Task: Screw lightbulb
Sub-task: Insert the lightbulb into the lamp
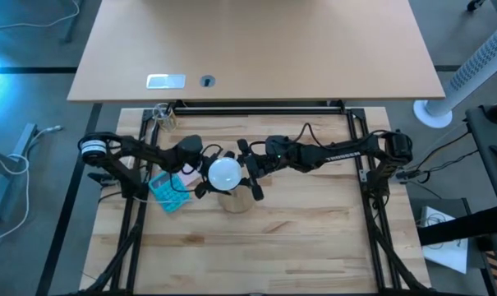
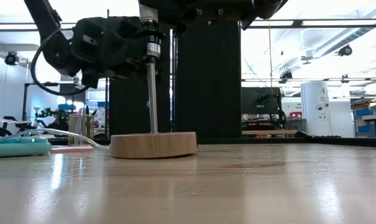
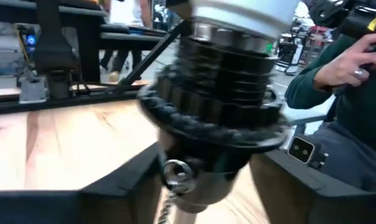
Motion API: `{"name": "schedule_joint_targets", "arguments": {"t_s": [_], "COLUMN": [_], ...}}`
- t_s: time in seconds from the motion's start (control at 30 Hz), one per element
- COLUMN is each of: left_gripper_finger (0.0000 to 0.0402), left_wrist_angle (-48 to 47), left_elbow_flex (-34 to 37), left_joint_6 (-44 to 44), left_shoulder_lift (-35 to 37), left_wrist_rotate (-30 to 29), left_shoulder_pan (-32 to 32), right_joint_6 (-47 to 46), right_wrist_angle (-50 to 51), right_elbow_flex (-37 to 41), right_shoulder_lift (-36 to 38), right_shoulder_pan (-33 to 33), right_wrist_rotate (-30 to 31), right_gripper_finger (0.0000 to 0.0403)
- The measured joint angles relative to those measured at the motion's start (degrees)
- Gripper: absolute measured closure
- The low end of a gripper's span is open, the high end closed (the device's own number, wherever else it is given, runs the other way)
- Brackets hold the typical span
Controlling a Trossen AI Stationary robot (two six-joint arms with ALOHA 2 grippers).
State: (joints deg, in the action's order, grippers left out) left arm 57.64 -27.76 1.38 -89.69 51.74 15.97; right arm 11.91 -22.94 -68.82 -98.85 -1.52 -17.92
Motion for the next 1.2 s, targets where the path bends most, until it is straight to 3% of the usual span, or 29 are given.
{"name": "schedule_joint_targets", "arguments": {"t_s": [0.13, 0.47, 0.73, 0.97, 1.2], "left_gripper_finger": [0.0266, 0.0267, 0.0267, 0.0267, 0.0267], "left_wrist_angle": [0.14, -0.11, -0.15, -1.0, -2.2], "left_elbow_flex": [0.49, 0.15, 2.81, 5.47, 7.56], "left_joint_6": [1.12, 5.42, 7.36, 6.98, 3.57], "left_shoulder_lift": [0.3, 1.61, 6.96, 12.9, 16.24], "left_wrist_rotate": [-1.11, -3.83, -16.76, -21.83, -31.13], "left_shoulder_pan": [0.07, -0.09, -0.33, -0.84, -2.76], "right_joint_6": [0.4, -0.94, 0.32, -0.02, -1.48], "right_wrist_angle": [0.05, -0.3, -0.03, -0.24, -0.68], "right_elbow_flex": [-0.21, -0.29, -1.97, -3.15, -3.23], "right_shoulder_lift": [0.0, 0.04, 0.07, 0.07, 0.02], "right_shoulder_pan": [0.02, 0.0, -0.34, -1.28, -1.46], "right_wrist_rotate": [-0.01, 1.14, 6.79, 9.87, 13.16], "right_gripper_finger": [0.0249, 0.0255, 0.0257, 0.0255, 0.0261]}}
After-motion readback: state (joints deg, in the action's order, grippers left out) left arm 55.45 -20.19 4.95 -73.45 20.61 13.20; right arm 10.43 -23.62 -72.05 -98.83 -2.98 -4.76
